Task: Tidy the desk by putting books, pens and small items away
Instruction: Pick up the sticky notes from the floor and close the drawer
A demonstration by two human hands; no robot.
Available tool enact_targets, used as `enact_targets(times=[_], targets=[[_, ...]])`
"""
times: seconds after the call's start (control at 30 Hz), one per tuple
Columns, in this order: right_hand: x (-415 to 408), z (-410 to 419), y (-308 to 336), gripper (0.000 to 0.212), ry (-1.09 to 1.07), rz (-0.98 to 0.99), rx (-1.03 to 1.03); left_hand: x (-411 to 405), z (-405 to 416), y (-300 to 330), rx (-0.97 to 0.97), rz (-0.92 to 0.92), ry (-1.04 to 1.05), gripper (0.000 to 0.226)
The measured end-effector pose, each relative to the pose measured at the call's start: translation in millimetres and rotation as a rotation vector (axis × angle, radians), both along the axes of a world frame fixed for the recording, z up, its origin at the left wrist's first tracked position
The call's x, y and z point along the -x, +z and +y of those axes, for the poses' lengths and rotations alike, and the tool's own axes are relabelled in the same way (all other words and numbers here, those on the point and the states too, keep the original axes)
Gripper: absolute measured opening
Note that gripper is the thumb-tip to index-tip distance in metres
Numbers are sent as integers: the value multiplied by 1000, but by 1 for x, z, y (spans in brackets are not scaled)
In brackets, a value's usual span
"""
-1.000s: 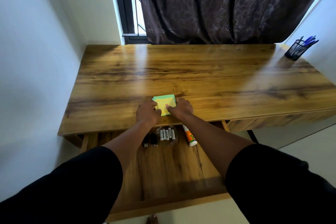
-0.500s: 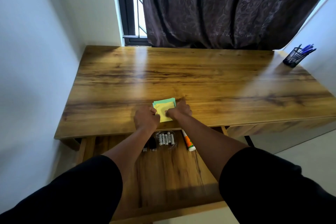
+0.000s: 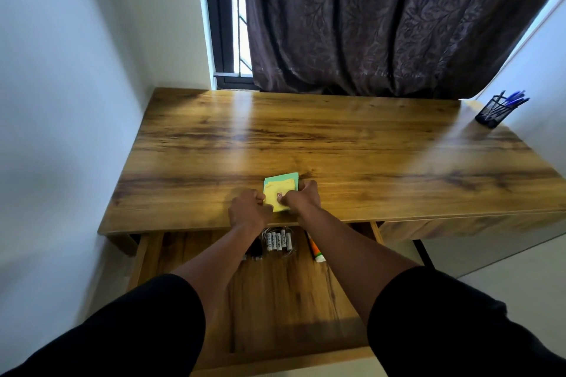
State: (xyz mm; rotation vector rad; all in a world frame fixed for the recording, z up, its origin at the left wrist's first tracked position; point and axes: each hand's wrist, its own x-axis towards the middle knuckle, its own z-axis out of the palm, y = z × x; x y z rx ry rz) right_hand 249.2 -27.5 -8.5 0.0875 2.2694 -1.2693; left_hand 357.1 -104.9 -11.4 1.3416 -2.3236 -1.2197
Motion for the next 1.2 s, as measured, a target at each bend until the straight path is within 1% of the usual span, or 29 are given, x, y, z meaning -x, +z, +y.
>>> enact_targets(times=[0.1,0.17,0.2,0.27,0.33,0.4,0.43,0.47,0.53,0.6,0.63,0.73,0.8,0.87,0.9,0.97,1.03,1.1,1.2], targets=[[-6,9,5,54,-49,-127,182,-9,11,3,45,90,68,34],[-13,18,11,53,-20,-187,272,-19,21,6,58,163,146,38],[-16,23,13,54,-2,-227,312,-24,23,4,31,209,184,42],[-24,37,18,58,53,-310,373,-35,29,4,-112,279,229,52],[-32,53,21,55,147,-379,388,-45,31,4,-355,356,218,53],[-41,70,20,48,230,-426,373,-55,36,9,-585,395,159,31],[-45,79,18,49,257,-449,359,-61,38,11,-629,373,114,20],[-49,87,15,50,280,-466,342,-66,42,10,-643,348,70,17],[-57,100,10,54,308,-486,299,-76,45,3,-609,269,-10,25],[-65,110,2,51,330,-487,241,-83,51,-2,-562,182,-37,34],[-69,114,-3,50,328,-488,209,-86,54,-8,-541,137,-47,35],[-82,122,-21,57,316,-505,106,-95,66,-22,-451,30,-88,26],[-90,125,-34,53,315,-491,27,-101,70,-39,-437,-24,-98,30],[-98,127,-44,47,329,-449,-47,-107,74,-53,-461,-67,-95,37],[-101,128,-50,47,333,-427,-82,-110,76,-59,-479,-86,-89,37],[-108,130,-60,52,349,-374,-151,-112,80,-73,-507,-116,-61,32],[-112,131,-67,60,388,-287,-233,-113,84,-85,-518,-142,-21,32],[-113,132,-71,67,424,-199,-302,-111,85,-96,-498,-177,-13,35],[-113,131,-75,68,454,-112,-342,-107,85,-101,-397,-228,-49,41]])
